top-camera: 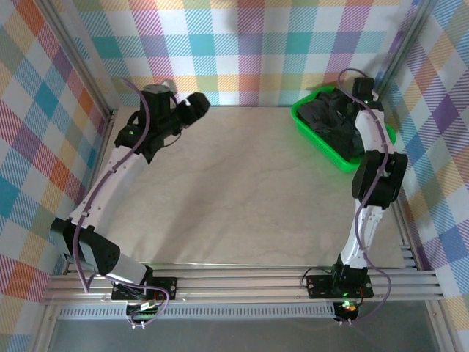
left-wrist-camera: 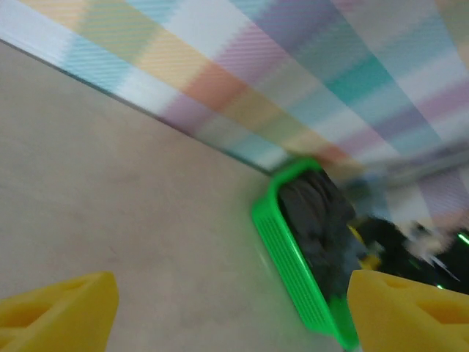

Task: Fold and stack the t-shirts

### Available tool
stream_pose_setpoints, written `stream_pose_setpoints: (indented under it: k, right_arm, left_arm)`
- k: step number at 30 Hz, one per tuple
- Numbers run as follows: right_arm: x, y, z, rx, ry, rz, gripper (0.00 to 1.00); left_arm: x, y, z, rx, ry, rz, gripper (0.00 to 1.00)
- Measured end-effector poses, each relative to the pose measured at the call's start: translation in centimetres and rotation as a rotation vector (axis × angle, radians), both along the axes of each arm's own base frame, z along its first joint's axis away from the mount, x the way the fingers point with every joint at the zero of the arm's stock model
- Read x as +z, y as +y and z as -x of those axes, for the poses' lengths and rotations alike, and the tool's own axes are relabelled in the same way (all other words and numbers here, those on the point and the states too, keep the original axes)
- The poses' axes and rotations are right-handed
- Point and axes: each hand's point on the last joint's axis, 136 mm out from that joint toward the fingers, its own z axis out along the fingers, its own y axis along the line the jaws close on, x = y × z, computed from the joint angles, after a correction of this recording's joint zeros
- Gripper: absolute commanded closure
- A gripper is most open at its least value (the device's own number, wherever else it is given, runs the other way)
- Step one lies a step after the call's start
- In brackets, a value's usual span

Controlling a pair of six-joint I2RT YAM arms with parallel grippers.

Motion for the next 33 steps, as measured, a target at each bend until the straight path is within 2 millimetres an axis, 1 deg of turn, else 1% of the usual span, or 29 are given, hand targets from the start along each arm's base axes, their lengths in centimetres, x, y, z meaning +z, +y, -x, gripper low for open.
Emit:
stream_pose_setpoints:
  k: [1, 2, 3, 4, 6, 7, 9, 12, 15, 17, 20, 22, 25, 28, 31, 33]
  right_arm:
    - [-1.4, -0.2, -0.3, 0.009, 0.029, -0.022, 0.39]
    - [-2.2, -0.3, -0.7, 0.019, 0.041, -0.041, 0.46]
    - [-2.7, -0.3, -1.1, 0.025, 0.044, -0.063, 0.56]
    - [-3.1, 0.0, -1.4, 0.033, 0.047, -0.084, 0.68]
    - [-3.2, 0.6, -1.7, 0.059, 0.046, -0.11, 0.86]
    - [-3.0, 0.9, -1.8, 0.07, 0.042, -0.122, 0.92]
    - [-2.5, 1.3, -1.7, 0.078, 0.022, -0.139, 1.0]
    - [-1.5, 1.9, -0.5, 0.072, -0.001, -0.153, 1.0]
    - [1.0, 2.6, 1.4, 0.056, -0.034, -0.151, 1.0]
    - [3.9, 3.0, 2.5, 0.044, -0.083, -0.146, 1.0]
    - [9.6, 3.3, 3.6, 0.039, -0.199, -0.136, 1.0]
    - [12.9, 3.5, 4.2, 0.04, -0.273, -0.135, 1.0]
    - [16.6, 3.6, 4.5, 0.043, -0.354, -0.141, 1.0]
    - [18.8, 3.7, 4.3, 0.046, -0.405, -0.148, 1.0]
    - [20.2, 3.8, 4.3, 0.048, -0.431, -0.15, 1.0]
    - [20.5, 3.7, 4.3, 0.047, -0.438, -0.152, 1.0]
  left_arm:
    - [0.2, -1.1, 0.7, -0.035, 0.0, 0.006, 0.18]
    - [0.3, -1.8, 1.2, -0.057, -0.001, 0.009, 0.19]
    - [0.5, -2.4, 1.8, -0.082, -0.003, 0.014, 0.19]
    - [0.8, -2.9, 2.5, -0.102, -0.004, 0.017, 0.18]
    - [1.3, -3.2, 3.6, -0.121, -0.009, 0.023, 0.19]
    - [1.7, -3.2, 4.0, -0.127, -0.016, 0.026, 0.19]
    - [2.4, -3.0, 4.5, -0.129, -0.03, 0.031, 0.19]
    - [2.8, -2.8, 5.0, -0.13, -0.037, 0.032, 0.19]
    - [2.5, -2.8, 5.1, -0.131, -0.029, 0.029, 0.19]
    - [2.0, -2.9, 5.2, -0.134, -0.017, 0.025, 0.2]
    - [1.4, -3.2, 5.0, -0.139, -0.003, 0.021, 0.2]
    - [0.9, -3.5, 4.9, -0.147, 0.008, 0.019, 0.19]
    - [0.1, -4.0, 4.5, -0.159, 0.028, 0.015, 0.19]
    - [-0.9, -4.5, 4.1, -0.169, 0.052, 0.009, 0.19]
    - [-1.6, -4.8, 3.9, -0.179, 0.069, 0.006, 0.19]
    - [-1.7, -5.0, 4.0, -0.184, 0.071, 0.006, 0.19]
